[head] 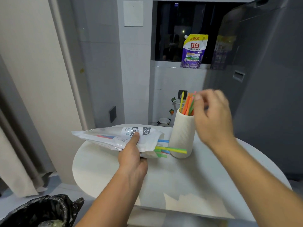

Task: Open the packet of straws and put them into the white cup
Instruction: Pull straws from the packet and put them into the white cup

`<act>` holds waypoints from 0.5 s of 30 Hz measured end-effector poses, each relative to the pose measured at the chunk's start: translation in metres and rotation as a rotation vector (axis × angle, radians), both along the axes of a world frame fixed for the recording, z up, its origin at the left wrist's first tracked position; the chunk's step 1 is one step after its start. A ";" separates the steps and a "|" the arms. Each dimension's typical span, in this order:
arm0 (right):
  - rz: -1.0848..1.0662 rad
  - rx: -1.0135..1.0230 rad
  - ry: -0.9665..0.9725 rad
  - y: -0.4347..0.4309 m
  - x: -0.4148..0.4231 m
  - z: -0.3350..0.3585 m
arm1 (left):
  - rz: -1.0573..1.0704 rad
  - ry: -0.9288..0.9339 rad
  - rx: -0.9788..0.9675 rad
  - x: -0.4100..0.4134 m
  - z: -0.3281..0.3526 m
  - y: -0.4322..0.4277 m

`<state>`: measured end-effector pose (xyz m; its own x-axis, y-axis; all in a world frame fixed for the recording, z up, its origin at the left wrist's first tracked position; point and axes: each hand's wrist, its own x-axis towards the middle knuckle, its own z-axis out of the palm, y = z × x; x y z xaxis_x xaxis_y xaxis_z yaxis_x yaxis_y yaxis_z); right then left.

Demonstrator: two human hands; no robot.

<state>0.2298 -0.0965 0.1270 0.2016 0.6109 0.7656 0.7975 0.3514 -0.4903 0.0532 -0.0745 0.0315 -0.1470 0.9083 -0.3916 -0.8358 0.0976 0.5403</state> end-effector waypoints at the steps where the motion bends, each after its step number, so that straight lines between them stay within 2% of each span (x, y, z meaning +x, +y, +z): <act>1: 0.057 -0.085 0.102 -0.008 -0.009 -0.014 | 0.009 0.002 -0.001 -0.001 0.001 -0.001; 3: 0.141 -0.373 0.494 -0.021 -0.027 -0.038 | 0.029 0.015 0.014 -0.002 0.005 -0.002; 5: 0.186 -0.687 0.987 -0.027 -0.035 -0.058 | 0.062 0.037 0.063 -0.002 0.012 -0.004; 7: 0.286 -0.810 1.374 -0.033 -0.039 -0.066 | 0.089 0.087 0.131 0.000 0.018 -0.007; 8: 0.340 -0.804 1.490 -0.036 -0.042 -0.068 | 0.103 0.130 0.168 0.001 0.018 -0.007; 12: 0.442 -0.702 1.718 -0.040 -0.059 -0.068 | 0.123 0.315 0.311 0.006 0.017 -0.012; 15: 0.467 -0.736 1.692 -0.041 -0.061 -0.070 | 0.116 0.360 0.353 0.008 0.016 -0.014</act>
<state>0.1688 -0.1372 0.0571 0.1011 0.8973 -0.4297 -0.6942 -0.2457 -0.6765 0.0615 -0.0882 0.0476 -0.3238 0.9457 0.0297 -0.5851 -0.2248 0.7792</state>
